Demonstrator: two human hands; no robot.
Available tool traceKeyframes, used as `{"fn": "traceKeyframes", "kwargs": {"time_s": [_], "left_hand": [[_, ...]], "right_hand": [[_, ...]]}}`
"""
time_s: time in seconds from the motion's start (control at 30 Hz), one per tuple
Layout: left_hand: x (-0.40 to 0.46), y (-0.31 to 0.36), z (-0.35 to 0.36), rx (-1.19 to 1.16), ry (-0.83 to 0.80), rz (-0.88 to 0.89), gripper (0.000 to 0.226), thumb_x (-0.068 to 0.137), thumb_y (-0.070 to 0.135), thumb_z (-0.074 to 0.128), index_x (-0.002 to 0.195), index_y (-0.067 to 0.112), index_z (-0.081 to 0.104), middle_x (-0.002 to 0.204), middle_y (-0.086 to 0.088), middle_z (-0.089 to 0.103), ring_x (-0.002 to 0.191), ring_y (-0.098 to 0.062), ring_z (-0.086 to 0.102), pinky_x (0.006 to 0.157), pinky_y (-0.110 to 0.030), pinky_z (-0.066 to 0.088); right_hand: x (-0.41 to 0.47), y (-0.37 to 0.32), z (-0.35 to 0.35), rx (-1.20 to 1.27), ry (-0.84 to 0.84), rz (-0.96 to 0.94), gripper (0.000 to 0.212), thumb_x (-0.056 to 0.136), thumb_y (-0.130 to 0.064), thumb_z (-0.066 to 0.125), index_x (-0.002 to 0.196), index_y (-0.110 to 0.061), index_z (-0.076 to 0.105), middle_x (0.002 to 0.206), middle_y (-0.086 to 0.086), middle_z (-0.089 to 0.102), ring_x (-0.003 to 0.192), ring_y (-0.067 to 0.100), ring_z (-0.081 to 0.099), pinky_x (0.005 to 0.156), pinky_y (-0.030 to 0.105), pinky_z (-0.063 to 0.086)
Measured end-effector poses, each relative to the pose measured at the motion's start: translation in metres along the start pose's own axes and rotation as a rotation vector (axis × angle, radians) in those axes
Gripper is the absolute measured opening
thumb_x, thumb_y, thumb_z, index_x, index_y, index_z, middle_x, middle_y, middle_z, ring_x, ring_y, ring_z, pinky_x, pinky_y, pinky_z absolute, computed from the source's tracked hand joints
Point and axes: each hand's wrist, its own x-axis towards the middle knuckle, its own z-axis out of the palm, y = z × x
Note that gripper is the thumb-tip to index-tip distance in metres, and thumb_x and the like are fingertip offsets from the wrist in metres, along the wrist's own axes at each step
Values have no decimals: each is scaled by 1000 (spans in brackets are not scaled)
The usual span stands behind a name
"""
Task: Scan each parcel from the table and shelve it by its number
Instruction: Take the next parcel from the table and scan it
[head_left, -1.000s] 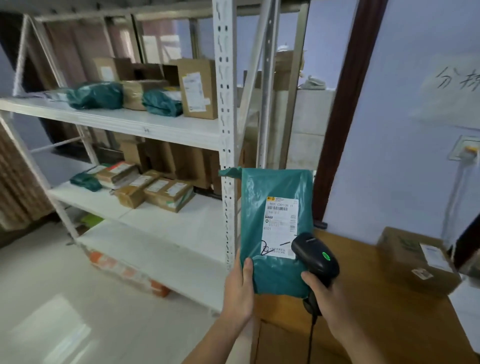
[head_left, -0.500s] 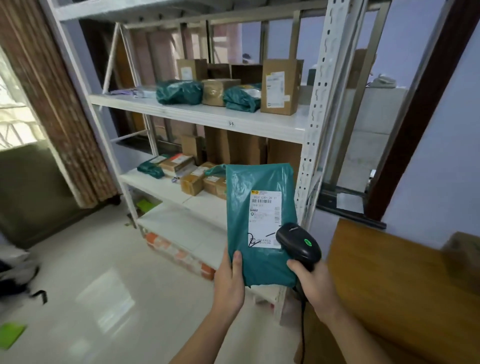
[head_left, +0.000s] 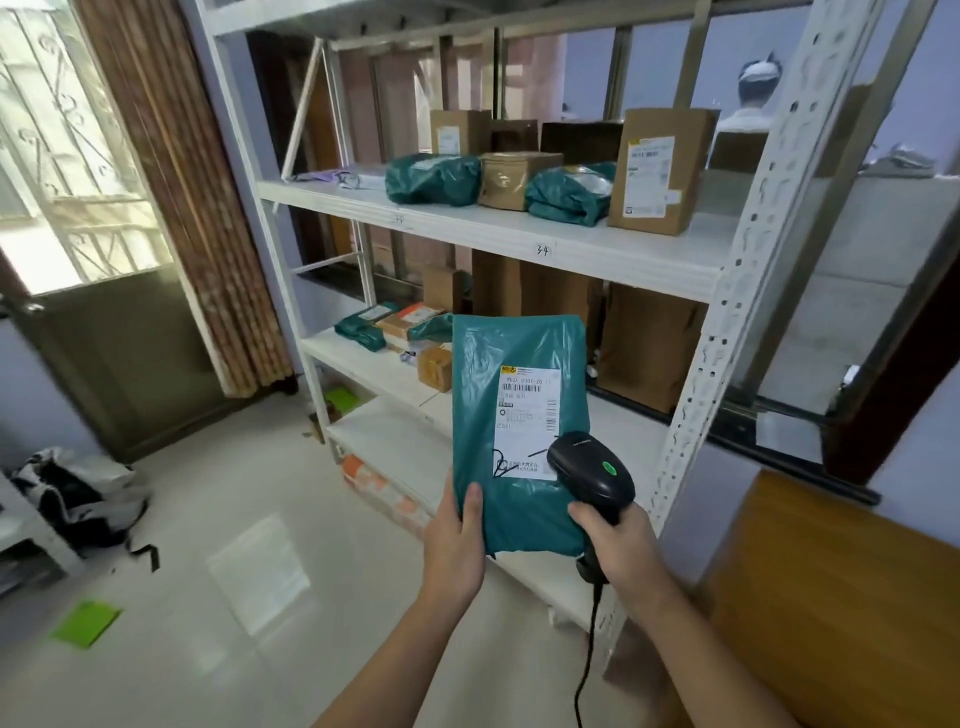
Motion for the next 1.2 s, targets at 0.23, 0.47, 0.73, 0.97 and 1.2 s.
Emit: {"fn": "traceKeyframes", "kwargs": {"time_s": [0.23,0.47,0.73,0.97,1.2], "left_hand": [[37,-13,-2,7,-7,-56,47,109,45,46,152,27,49,134,8,67,116,-9,64,93,-21,51],[91,-44,-4,38,-73,-99,49,103,50,57,148,30,53,125,6,72,107,-14,70,90,-42,62],[161,-67,-17,130,-219,-107,41,102,39,66,139,32,52,102,21,67,73,13,65,61,-11,52],[232,-80,14,207,-307,-93,59,100,51,63,152,28,46,115,9,68,94,-11,66,81,-28,59],[296,-107,77,218,-394,-94,61,99,50,64,153,29,44,122,6,70,98,-10,67,79,-22,56]], "right_hand": [[33,6,18,-34,-4,20,11,90,-14,66,101,-11,68,81,9,68,73,22,62,58,31,49],[73,18,47,-76,74,74,8,89,-17,68,94,-22,66,94,7,71,92,20,67,84,42,56],[111,22,92,-77,190,145,12,89,-16,67,101,-15,69,91,7,73,88,22,68,70,33,53],[165,20,94,-64,265,172,11,91,-14,64,101,-10,66,88,14,70,73,25,63,54,28,48],[235,41,71,-55,295,218,8,92,-15,63,99,-12,65,85,19,66,67,22,58,48,25,44]]}}
